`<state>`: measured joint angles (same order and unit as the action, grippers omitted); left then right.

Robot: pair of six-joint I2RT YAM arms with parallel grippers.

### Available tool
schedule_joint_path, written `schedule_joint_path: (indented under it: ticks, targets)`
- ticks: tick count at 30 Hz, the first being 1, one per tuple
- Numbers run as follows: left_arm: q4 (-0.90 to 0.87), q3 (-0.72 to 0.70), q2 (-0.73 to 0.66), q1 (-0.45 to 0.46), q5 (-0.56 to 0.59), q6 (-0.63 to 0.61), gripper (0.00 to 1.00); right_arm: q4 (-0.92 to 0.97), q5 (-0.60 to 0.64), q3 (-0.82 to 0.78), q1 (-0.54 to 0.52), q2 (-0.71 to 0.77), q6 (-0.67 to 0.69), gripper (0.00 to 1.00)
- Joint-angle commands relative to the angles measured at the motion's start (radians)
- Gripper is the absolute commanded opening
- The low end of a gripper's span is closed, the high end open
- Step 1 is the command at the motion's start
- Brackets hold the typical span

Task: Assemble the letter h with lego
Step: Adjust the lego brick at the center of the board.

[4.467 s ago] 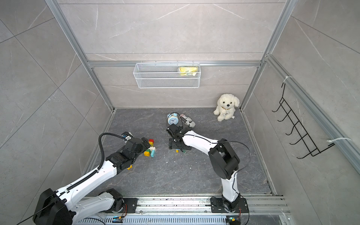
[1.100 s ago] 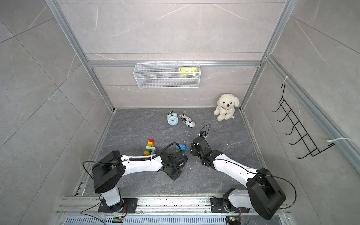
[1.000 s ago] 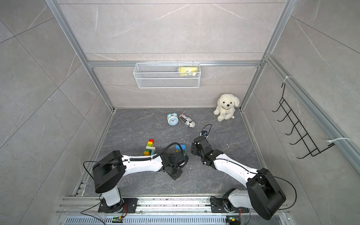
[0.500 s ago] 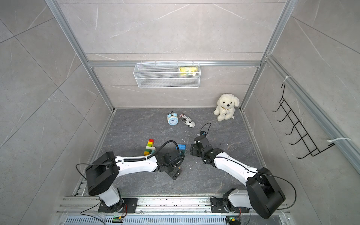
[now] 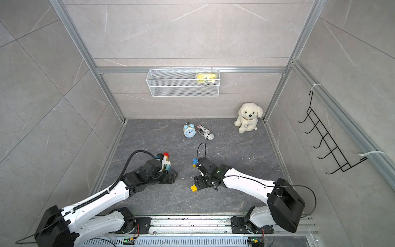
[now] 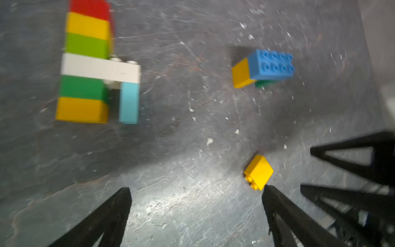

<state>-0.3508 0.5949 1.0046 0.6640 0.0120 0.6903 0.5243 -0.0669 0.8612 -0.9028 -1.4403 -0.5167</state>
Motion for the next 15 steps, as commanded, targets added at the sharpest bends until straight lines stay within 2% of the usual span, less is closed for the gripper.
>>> schedule_joint_path:
  ticks: [1,8,15]
  targets:
    - [0.016,-0.029,-0.053,-0.056,-0.107,0.165,0.99,0.054,0.063,0.066,-0.056,-0.076,-0.044,0.76]
    - [-0.025,-0.042,-0.028,-0.068,-0.115,0.257,0.99,0.127,0.173,0.206,-0.126,-0.261,-0.07,0.79]
    - [-0.027,-0.075,-0.027,-0.077,-0.127,0.313,0.99,0.155,0.204,0.254,-0.134,-0.332,-0.133,0.75]
